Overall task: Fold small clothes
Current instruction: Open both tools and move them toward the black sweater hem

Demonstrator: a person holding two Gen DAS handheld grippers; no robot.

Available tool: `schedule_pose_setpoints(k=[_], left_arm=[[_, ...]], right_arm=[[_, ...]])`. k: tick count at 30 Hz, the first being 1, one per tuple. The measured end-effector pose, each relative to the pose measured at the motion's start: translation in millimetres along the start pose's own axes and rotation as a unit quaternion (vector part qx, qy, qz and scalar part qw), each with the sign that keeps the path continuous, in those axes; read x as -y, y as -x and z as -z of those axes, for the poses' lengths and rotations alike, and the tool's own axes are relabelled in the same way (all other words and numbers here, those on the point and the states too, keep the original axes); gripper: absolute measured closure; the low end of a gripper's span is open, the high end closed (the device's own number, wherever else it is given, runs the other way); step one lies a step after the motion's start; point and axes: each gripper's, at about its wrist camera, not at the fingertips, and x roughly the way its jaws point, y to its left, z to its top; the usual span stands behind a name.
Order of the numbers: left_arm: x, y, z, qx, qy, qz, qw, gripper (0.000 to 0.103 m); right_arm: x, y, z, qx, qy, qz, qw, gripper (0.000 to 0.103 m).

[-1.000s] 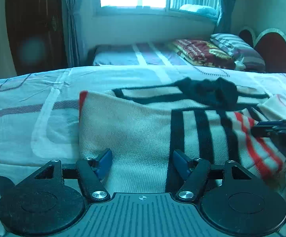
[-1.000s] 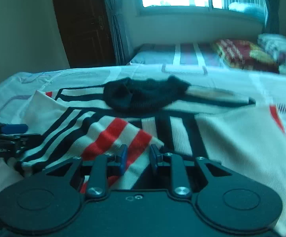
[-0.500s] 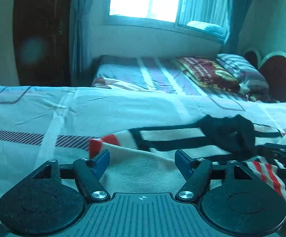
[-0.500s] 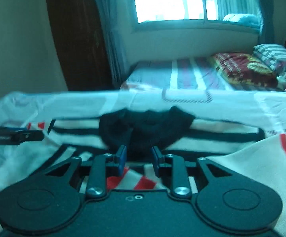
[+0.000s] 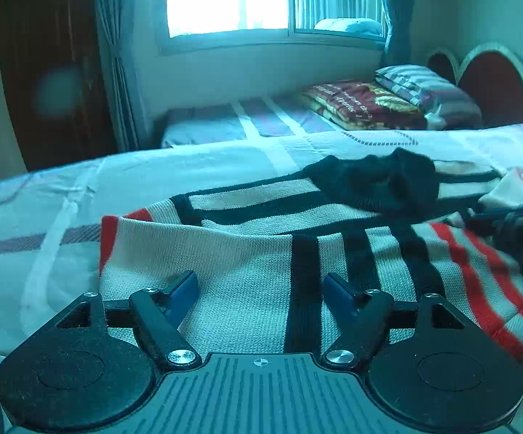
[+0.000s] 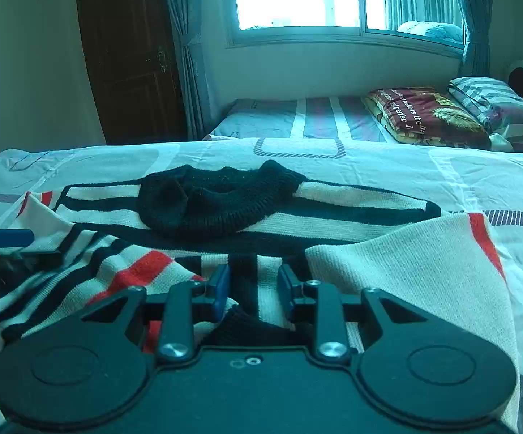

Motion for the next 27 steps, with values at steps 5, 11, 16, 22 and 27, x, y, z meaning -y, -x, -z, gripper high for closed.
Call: schedule_pose_setpoints(k=[5,11,16,22,27], left_arm=[[-15.0,45.9,-3.4,0.034,0.033,0.005,0.9989,0.027],[-23.2,80.3,29.4,0.016,0.025,-0.008,0.9995,0.026],[-16.4,67.0,50.0,-0.002,0.020,-0.023,0.9995,0.027],[-14.7,98.9,50.3,0.020,0.016,-0.031,0.9992,0.026],[-25.3,88.5,63.9,-0.010,0.039,-0.035,0.9986,0.023]], right_arm=[[35.8,51.6,4.4,0.046,-0.025,0.032,0.998,0.075],[103.1,125.8,51.0,0.049,-0.093,0.063,0.992,0.079],[102.4,112.5,82.8,0.000,-0.076,0.062,0.995,0.079],[90.9,146.1,67.2,0.033,-0.087,0.053,0.994,0.076],[43.8,129.2,49.4,0.039,-0.045,-0.003,0.998,0.076]])
